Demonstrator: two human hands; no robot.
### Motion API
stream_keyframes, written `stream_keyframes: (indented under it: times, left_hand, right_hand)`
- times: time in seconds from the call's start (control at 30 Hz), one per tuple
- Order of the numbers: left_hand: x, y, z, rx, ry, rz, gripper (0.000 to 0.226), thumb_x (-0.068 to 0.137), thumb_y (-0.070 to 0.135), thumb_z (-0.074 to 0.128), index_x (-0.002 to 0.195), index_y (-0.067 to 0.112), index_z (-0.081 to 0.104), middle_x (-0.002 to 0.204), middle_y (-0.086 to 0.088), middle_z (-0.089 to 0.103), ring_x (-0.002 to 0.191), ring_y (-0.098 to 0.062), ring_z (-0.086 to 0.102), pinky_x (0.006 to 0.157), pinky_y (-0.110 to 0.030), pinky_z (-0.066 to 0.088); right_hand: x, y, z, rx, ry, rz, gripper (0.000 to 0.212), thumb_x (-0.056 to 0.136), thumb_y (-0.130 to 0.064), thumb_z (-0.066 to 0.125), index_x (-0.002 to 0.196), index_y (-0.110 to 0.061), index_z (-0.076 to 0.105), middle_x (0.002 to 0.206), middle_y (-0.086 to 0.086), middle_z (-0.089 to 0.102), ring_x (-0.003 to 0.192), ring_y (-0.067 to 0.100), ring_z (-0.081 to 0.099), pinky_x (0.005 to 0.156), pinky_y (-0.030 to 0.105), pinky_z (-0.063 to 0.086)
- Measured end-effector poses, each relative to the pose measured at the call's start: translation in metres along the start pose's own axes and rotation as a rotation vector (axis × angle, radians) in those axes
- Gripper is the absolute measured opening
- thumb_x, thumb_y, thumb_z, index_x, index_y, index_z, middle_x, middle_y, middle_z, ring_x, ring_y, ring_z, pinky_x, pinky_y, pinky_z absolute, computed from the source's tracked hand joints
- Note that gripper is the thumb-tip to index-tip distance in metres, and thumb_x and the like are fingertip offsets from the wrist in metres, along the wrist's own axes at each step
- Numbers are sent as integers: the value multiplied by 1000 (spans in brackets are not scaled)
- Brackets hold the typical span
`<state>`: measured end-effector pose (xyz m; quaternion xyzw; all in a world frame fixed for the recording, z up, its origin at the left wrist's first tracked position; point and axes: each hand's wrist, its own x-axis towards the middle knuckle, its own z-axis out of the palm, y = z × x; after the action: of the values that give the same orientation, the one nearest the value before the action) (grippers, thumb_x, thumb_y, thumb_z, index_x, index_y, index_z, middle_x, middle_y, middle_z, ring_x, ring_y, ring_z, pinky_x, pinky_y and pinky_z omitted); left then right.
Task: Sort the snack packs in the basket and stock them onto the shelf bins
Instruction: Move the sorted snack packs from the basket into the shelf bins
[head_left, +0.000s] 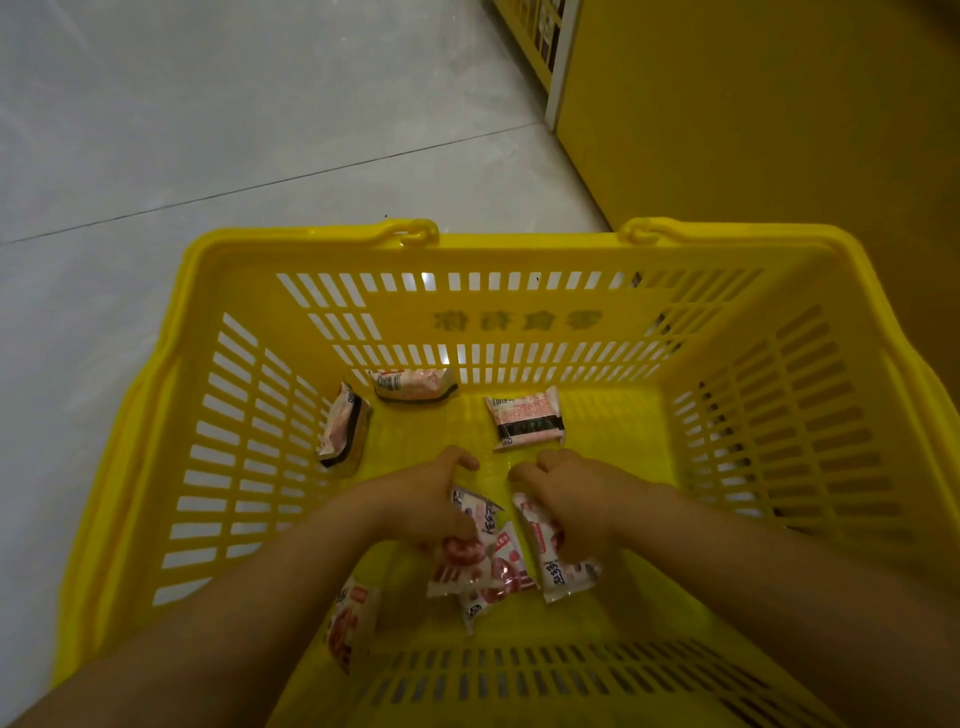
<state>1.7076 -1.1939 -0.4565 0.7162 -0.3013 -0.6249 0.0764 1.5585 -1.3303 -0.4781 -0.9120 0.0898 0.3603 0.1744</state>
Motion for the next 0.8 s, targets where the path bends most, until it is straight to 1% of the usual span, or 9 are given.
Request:
stream_keyframes:
  times: [0.07,0.13,0.2,0.27,0.43,0.53,0.63,0.73,0.8]
  left_hand:
    - [0,-1,8,-105,-41,20,52,86,17,70,126,32,41,101,-6,64,89,-23,69,71,-33,58]
    - [3,-3,11,-147,-22,55,37,85,15,71,116,26,54,102,-2,68,92,-20,69,73,-32,58]
    - [6,-3,12,-131,4,77,25,82,18,74,102,23,61,99,1,68,85,-14,67,68,-27,54]
    - [8,-4,11,-134,10,62,19,80,18,75,93,22,61,90,2,65,74,-11,61,61,-22,49]
    - [3,-9,20,-444,-123,26,57,83,4,71,126,27,42,99,-4,60,77,-15,68,67,-29,57]
    - [4,-11,28,21,-102,66,60,85,8,67,132,31,38,122,-6,55,104,-23,62,79,-32,56]
    - [4,-12,38,512,24,79,45,86,25,66,126,20,47,126,-8,50,109,-26,55,85,-34,48]
    - [0,-10,46,770,53,45,57,86,37,66,133,15,42,130,-12,40,115,-30,49,87,-40,46]
    - [-1,-8,52,846,59,80,61,87,36,66,136,12,39,137,-14,32,122,-33,43,88,-42,45]
  right_hand:
    - [-5,7,0,-17,-72,42,76,70,-30,80,134,-20,39,123,8,45,111,24,47,85,34,45]
    - [-10,16,-1,6,-87,64,50,70,-35,78,111,-21,53,114,4,45,94,19,50,74,29,46]
    - [-14,24,-3,77,-50,102,34,68,-38,78,91,-25,55,106,1,49,85,16,51,67,26,45]
    - [-15,33,-9,199,40,180,35,67,-36,78,93,-26,56,103,-1,61,85,16,57,67,25,47]
    - [-15,40,-14,769,426,250,47,67,-24,83,102,-28,51,77,-10,65,71,10,64,63,26,50]
    - [-16,35,1,736,502,216,45,70,-21,81,104,-29,52,83,-9,66,75,11,65,65,30,52]
    - [-19,34,16,512,483,206,38,72,-24,77,92,-32,45,85,-11,57,74,11,55,57,28,40]
    - [-25,33,16,200,497,177,38,74,-36,73,94,-32,41,89,-11,53,86,16,53,61,27,30]
    - [-27,32,15,-34,496,135,45,79,-43,67,114,-30,42,109,-6,58,101,19,53,74,28,34]
